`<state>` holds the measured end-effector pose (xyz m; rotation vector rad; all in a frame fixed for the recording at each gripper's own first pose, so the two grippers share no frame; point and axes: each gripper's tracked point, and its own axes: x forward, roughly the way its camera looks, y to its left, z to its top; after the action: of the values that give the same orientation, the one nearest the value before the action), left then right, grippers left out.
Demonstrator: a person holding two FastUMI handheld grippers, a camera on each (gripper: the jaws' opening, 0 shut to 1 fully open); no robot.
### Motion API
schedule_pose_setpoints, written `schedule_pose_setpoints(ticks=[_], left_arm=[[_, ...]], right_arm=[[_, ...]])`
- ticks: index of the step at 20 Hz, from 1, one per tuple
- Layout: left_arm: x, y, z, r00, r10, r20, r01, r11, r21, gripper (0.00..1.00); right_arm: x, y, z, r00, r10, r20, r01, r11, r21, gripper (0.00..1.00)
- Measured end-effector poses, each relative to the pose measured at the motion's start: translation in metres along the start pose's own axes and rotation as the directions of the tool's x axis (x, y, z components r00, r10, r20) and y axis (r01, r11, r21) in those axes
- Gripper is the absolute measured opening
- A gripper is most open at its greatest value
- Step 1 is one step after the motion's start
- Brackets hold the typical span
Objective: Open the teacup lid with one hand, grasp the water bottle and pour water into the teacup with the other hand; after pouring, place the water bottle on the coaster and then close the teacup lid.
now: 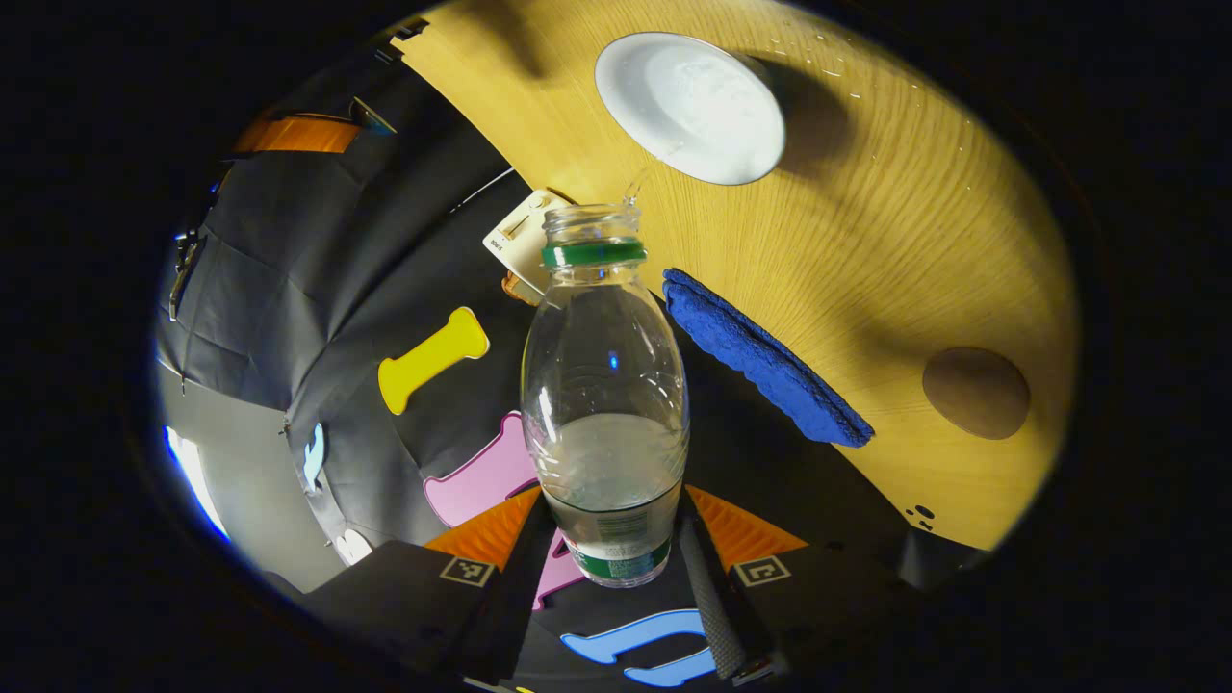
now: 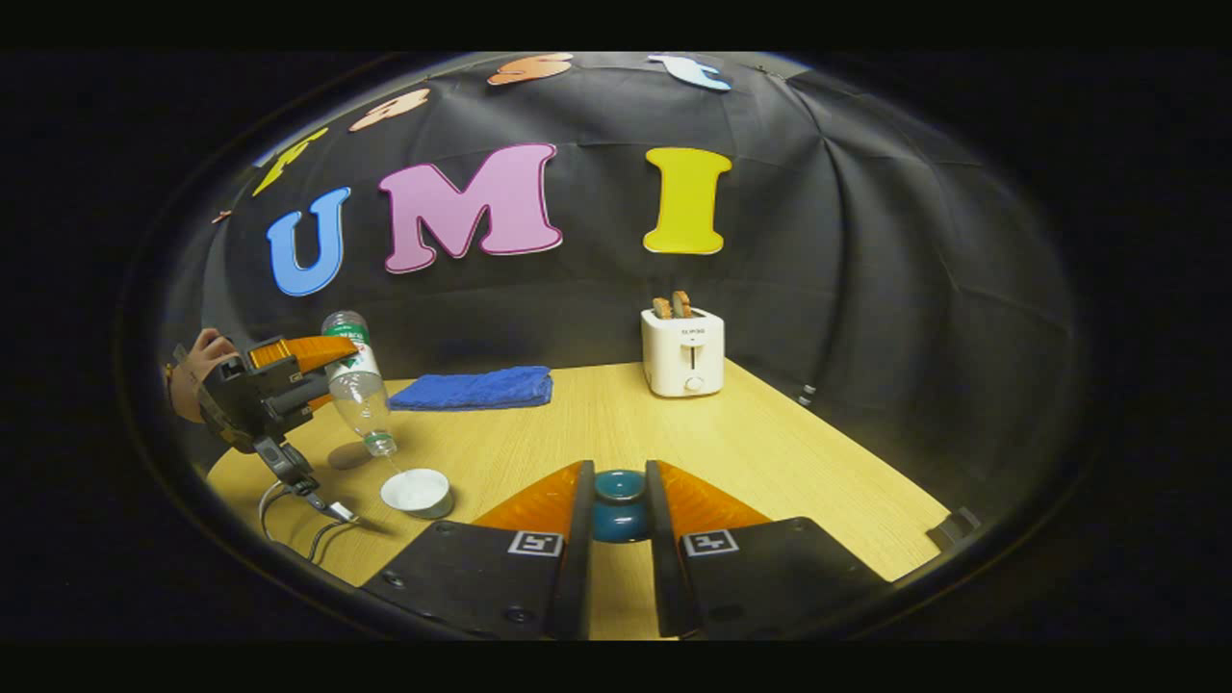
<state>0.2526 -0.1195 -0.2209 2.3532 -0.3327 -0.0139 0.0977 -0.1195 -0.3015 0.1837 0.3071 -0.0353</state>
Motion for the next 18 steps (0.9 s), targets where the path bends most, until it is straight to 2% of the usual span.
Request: schedule_pose_setpoints(ticks=[3,7,10,12,14,15,16,17,18], left_arm=[[0.000,0.002,0.001,1.000,0.012,0.018,-0.012,1.000,0.009,0.75],[0.002,-0.007,-0.001,0.999,-0.035,0.003,0.035,0.999,-0.029,0.75],[0.001,-0.021,-0.005,0.996,-0.087,-0.024,0.082,0.985,-0.150,0.75],[-0.006,-0.030,-0.001,0.991,-0.134,-0.023,0.122,0.949,-0.290,0.75],[-0.012,-0.038,0.008,0.983,-0.184,0.000,0.165,0.878,-0.448,0.75],[-0.013,-0.040,0.012,0.977,-0.213,0.012,0.186,0.825,-0.534,0.75],[-0.015,-0.046,0.015,0.968,-0.249,0.021,0.208,0.757,-0.619,0.75],[-0.018,-0.051,0.018,0.955,-0.294,0.031,0.229,0.672,-0.704,0.74],[-0.020,-0.058,0.022,0.940,-0.339,0.048,0.246,0.570,-0.784,0.75]], right_arm=[[0.002,0.002,0.001,1.000,0.002,0.000,-0.002,1.000,-0.003,0.30],[0.003,0.005,0.001,1.000,0.005,-0.004,-0.005,1.000,-0.003,0.30],[0.003,0.006,-0.001,1.000,0.007,-0.010,-0.007,1.000,-0.010,0.30],[0.003,0.009,-0.001,1.000,0.009,-0.016,-0.010,1.000,-0.014,0.30],[0.005,0.010,0.002,1.000,0.012,-0.018,-0.012,1.000,-0.018,0.30],[0.006,0.011,0.004,1.000,0.012,-0.015,-0.012,1.000,-0.017,0.30],[0.007,0.013,0.007,1.000,0.015,-0.014,-0.015,1.000,-0.015,0.30],[0.009,0.015,0.009,1.000,0.018,-0.013,-0.018,1.000,-0.012,0.30],[0.011,0.017,0.010,1.000,0.022,-0.014,-0.022,1.000,-0.012,0.30]])
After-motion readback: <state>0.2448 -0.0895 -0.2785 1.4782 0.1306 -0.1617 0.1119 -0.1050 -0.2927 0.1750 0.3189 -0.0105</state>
